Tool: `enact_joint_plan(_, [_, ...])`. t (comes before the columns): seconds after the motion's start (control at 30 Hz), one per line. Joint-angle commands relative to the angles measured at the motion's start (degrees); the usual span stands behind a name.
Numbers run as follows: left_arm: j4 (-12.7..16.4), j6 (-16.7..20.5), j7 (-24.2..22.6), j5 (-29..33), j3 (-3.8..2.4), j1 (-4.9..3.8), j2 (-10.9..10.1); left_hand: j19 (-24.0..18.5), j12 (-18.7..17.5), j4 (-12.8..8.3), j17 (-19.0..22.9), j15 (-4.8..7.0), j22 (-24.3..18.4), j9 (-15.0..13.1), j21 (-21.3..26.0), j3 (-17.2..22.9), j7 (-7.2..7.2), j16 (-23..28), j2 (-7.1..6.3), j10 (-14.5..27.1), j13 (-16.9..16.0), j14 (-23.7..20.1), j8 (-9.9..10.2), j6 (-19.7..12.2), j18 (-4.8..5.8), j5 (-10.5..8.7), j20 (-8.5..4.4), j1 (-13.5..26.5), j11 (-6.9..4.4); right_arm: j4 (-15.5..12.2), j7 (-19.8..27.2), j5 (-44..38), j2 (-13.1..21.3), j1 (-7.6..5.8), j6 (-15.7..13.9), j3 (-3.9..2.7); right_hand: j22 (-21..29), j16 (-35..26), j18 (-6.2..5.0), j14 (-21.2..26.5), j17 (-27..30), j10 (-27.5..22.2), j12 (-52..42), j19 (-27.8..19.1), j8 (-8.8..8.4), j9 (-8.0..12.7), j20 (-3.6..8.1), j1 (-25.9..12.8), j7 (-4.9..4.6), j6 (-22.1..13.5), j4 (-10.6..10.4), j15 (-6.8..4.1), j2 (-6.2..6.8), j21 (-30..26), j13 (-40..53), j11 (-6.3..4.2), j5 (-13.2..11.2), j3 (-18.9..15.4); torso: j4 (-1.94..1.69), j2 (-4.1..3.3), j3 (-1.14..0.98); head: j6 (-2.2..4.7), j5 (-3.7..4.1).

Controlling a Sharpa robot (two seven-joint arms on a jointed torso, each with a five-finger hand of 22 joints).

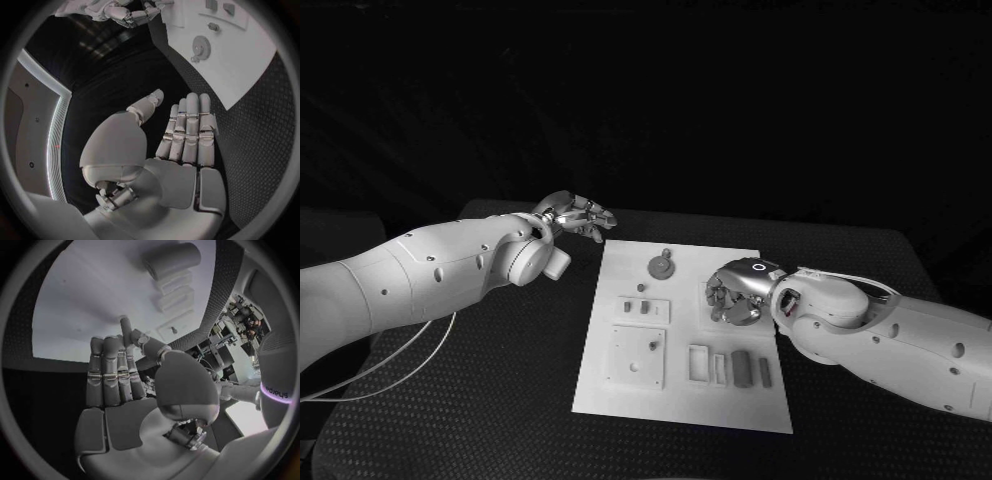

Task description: Assemble the parts on the task board

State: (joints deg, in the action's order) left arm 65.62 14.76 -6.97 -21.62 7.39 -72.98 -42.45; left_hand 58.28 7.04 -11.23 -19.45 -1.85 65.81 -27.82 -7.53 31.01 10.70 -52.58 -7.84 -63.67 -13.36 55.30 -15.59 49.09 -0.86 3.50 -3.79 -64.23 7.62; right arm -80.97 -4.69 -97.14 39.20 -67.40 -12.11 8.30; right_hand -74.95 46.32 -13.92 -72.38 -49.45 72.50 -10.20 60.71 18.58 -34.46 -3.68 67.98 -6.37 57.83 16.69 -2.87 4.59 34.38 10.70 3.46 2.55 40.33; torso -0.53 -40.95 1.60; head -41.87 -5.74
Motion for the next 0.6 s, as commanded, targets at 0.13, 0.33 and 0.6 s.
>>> enact_joint_plan(0.13, [-0.1,-0.6,-0.7,0.1,-0.04,-0.13,0.1,0.3,0.4,0.3,-0.1,0.06,0.0,0.1,0.3,-0.1,-0.02,0.4,0.18,0.4,0.1,0.5,-0.4,-0.3,-0.30,-0.06,-0.06,0.0,0.03,-2.4,-0.2,0.5,1.0,-0.93,-0.7,-1.11,-1.2,0.2,-1.08,-0.2,-0.1,0.3,-0.4,0.5,0.19,-0.1,0.10,0.3,-0.04,0.6,-0.1,-0.08,-0.42,0.4,1.4,-0.10,0.2,0.4,0.01,0.02,-0.01,0.03,-0.18])
enact_joint_plan(0.33, [-0.1,-0.6,-0.7,0.2,-0.04,-0.13,0.1,0.3,0.4,0.3,-0.1,0.06,0.0,0.1,0.3,-0.1,-0.02,0.4,0.20,0.4,0.1,0.5,-0.4,-0.3,-0.30,-0.06,-0.06,0.1,0.03,-5.2,0.1,2.6,1.5,-1.26,-0.8,-2.24,-1.2,0.2,-1.08,-0.2,-0.1,0.4,-0.4,0.5,0.21,-0.1,0.12,0.3,-0.04,0.6,-0.1,-0.10,-0.40,0.5,1.4,-0.11,0.2,0.4,0.00,-0.01,0.03,0.18,-0.23])
enact_joint_plan(0.6, [-0.4,-0.4,-0.7,0.2,-0.04,-0.13,0.1,0.3,0.4,0.3,-0.1,0.06,0.0,0.1,0.3,-0.1,-0.02,0.4,0.20,0.4,0.1,0.5,-0.4,-0.3,-0.30,-0.06,-0.07,0.0,0.02,-8.0,1.0,4.9,-0.5,-0.84,-1.5,-2.25,-1.2,0.3,-1.08,-0.3,-0.1,0.3,-0.3,0.6,0.20,-0.2,0.17,0.3,-0.03,0.6,-0.1,-0.14,-0.46,0.5,1.5,-0.14,0.2,0.5,0.03,-0.04,-0.01,0.16,-0.73])
